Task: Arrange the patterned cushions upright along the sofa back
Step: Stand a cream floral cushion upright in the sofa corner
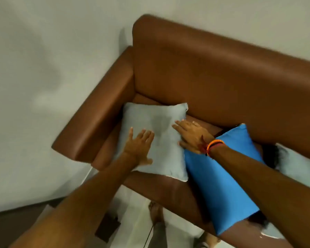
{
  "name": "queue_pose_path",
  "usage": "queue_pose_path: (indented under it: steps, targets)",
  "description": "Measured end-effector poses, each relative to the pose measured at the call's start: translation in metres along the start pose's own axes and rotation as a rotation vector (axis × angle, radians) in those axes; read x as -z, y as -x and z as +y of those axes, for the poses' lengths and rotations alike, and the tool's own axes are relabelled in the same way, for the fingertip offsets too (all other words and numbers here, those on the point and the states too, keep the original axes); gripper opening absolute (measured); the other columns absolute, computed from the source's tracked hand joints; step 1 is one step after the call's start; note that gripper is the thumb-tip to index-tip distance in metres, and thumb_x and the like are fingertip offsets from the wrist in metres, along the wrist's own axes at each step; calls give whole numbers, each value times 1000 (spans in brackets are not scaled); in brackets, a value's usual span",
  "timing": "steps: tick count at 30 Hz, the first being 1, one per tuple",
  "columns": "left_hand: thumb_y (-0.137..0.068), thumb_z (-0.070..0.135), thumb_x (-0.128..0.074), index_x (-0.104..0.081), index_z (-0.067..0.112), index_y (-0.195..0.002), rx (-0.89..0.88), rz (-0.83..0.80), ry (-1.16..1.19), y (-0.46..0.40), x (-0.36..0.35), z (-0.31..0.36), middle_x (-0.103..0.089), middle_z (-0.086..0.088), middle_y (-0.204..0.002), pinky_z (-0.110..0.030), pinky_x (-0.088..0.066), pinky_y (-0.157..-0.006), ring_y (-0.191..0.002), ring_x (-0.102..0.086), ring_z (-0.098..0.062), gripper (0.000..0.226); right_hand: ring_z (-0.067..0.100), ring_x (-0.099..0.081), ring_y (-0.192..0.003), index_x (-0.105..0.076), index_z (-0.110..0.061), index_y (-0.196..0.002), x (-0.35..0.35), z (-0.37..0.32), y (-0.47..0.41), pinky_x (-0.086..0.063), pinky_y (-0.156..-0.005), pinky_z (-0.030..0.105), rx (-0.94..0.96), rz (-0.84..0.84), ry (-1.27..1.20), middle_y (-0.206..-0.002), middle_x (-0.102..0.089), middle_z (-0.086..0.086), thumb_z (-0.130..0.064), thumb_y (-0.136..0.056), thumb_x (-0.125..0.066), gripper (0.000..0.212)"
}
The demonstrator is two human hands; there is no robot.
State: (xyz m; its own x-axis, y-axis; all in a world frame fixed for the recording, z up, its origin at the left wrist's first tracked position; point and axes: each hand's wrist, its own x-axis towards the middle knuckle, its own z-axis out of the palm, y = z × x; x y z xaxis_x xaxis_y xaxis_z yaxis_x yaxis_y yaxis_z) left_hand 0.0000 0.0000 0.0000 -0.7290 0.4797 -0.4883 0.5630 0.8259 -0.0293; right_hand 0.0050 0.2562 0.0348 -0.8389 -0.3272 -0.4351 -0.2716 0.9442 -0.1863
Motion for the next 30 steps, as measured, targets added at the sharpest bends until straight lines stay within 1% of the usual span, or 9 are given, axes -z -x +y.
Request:
queue_pose_path:
  steps: [6,11,14,16,21,24,26,28,30]
  targets:
    - [-75,64,-81,24,3,-160,133,76,-60,-2,-152,30,20,-21,-172,-74,3,-124,-161,14,-41,149,24,-4,-164,-1,-18,-166,-119,-22,-28,-11,-133,48,9,-4,-72,-177,-1,0,-8,-85,-51,96]
    - [-101,21,-62,10,5,-164,272,320,-12,-35,-156,35,9,-18,-175,-74,-16,-123,-162,4,-41,97,23,-4,-164,4,-22,-166,-145,8,-31,-14,-132,53,0,165,24,-177,2,-3,6,-67,-60,121]
    - [-97,23,-55,4,12,-166,250,457,32,-43,-123,-9,-1,-11,-176,-74,-16,-123,-163,-5,-36,92,29,-3,-164,11,-32,-165,-129,26,-40,-17,-130,60,-73,195,39,-176,9,-4,13,-66,-56,127]
    - [-88,17,-63,-15,12,-166,244,602,101,-42,-87,-55,-19,-12,-174,-73,-20,-123,-161,-20,-35,92,32,-1,-163,11,-36,-164,-109,28,-63,-14,-130,62,-141,223,-6,-176,9,-5,2,-69,-76,134]
    - [-96,49,-63,-23,12,-165,27,567,26,-49,-6,-124,-28,-14,-171,-69,-20,-125,-158,-25,-39,88,26,-15,-163,-43,-21,-154,-17,14,-134,0,-130,60,-147,385,-447,-169,-32,-1,-23,-99,-56,57]
    - [-100,50,-53,-46,3,-152,76,662,131,-59,23,-126,-55,-21,-150,-65,-32,-121,-140,-51,-42,71,38,-57,-132,-64,-1,-129,27,16,-134,-17,-127,56,-99,502,-598,-120,-66,5,-18,-84,-52,49]
    - [-99,42,-48,-58,0,-138,137,828,269,-72,46,-124,-68,-23,-128,-60,-44,-109,-119,-64,-43,59,39,-67,-101,-65,7,-110,52,24,-128,-47,-104,51,-89,675,-660,-100,-71,14,-12,-84,-58,33]
    - [-103,28,-55,-59,2,-132,196,944,434,-90,74,-121,-70,-20,-118,-55,-47,-100,-110,-65,-39,40,24,-61,-79,-61,10,-98,78,34,-127,-46,-71,44,-100,816,-735,-86,-68,26,-26,-90,-63,37]
    - [-108,32,-55,-61,7,-130,208,926,619,-112,100,-117,-71,-14,-113,-52,-49,-95,-106,-66,-36,35,18,-47,-70,-55,9,-91,103,43,-127,-38,-61,44,-121,914,-758,-78,-62,29,-34,-94,-65,44]
